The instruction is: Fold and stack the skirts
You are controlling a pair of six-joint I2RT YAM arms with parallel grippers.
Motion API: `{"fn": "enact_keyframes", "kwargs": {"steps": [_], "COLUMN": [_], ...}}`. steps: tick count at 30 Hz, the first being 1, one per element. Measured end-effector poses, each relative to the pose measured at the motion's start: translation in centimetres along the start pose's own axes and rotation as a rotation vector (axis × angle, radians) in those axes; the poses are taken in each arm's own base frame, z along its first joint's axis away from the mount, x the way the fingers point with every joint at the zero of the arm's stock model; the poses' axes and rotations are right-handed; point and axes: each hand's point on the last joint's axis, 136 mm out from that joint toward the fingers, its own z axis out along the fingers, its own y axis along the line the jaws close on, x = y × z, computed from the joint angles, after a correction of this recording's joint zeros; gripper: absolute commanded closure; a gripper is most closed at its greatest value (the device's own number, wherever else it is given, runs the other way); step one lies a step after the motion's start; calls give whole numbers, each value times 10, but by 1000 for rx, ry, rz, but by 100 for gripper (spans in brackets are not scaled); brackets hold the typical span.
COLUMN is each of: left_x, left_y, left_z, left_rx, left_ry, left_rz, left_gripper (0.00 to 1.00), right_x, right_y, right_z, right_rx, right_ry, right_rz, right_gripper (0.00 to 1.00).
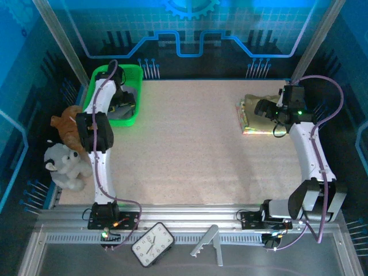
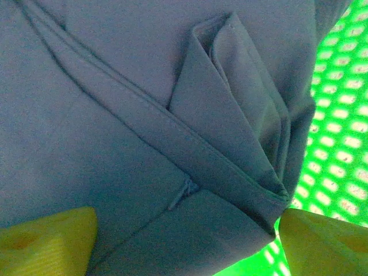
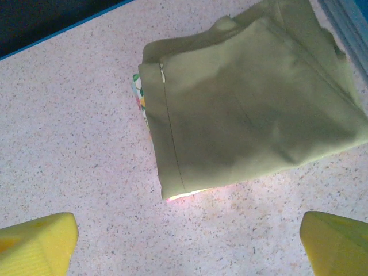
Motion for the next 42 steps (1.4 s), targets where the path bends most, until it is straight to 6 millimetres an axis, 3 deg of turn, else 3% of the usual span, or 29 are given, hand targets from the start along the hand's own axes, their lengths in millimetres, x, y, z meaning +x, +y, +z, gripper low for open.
{"fn": "enact_keyframes", "kwargs": {"steps": [2, 4, 6, 8, 10, 13, 16, 20, 25, 28, 35, 39, 42], "left_x": [2, 3, 5, 5, -1, -18, -41, -68, -81, -81, -58, -24, 1], "left_y": [-2, -2, -1, 0, 4, 10, 19, 24, 6, -8, -59, -102, -121], "left_z": [6, 15, 21, 23, 17, -6, -53, -144, -255, -302, -369, -404, -434], "left_rx": [6, 4, 1, 6, 22, 48, 86, 189, 390, 507, 730, 846, 932], "left_ry": [25, 46, 61, 66, 44, -32, -165, -394, -643, -729, -784, -785, -798], "left_rz": [28, 52, 51, 42, 26, -4, -52, -120, -155, -156, -79, 32, 97], "left_gripper": [36, 57, 70, 81, 100, 100, 100, 100, 100, 100, 100, 100, 100], "right_x": [2, 1, -2, -5, -7, -10, -13, -13, -11, -9, -13, -10, -7], "right_y": [-1, 1, 5, 10, 16, 22, 28, 38, 52, 60, 82, 98, 114], "right_z": [0, -3, -5, -8, -11, -15, -19, -23, -25, -26, -31, -32, -36], "right_rx": [0, -9, -32, -63, -94, -130, -164, -214, -272, -297, -388, -451, -522], "right_ry": [0, -8, -23, -39, -47, -59, -74, -77, -65, -59, -86, -91, -98], "right_rz": [13, 25, 32, 42, 52, 67, 81, 86, 68, 57, 14, -24, -73], "right_gripper": [0, 0, 0, 0, 0, 0, 0, 0, 0, 0, 0, 0, 0]}}
